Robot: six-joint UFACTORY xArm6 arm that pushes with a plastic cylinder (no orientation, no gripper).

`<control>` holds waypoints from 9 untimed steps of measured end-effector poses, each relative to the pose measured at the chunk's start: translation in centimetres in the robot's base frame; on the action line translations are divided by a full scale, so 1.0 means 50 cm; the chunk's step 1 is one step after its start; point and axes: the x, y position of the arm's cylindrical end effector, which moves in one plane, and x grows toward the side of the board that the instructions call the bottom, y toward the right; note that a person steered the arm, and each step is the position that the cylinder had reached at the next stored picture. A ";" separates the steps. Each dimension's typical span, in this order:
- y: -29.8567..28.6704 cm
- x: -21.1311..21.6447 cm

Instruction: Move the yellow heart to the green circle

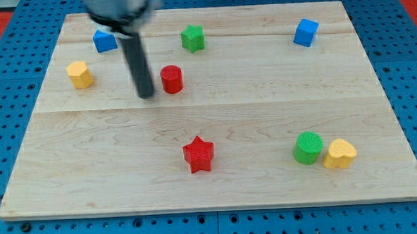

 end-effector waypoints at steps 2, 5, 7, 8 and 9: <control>0.441 0.047; 0.617 0.357; 0.562 0.313; 0.537 0.261; 0.510 0.230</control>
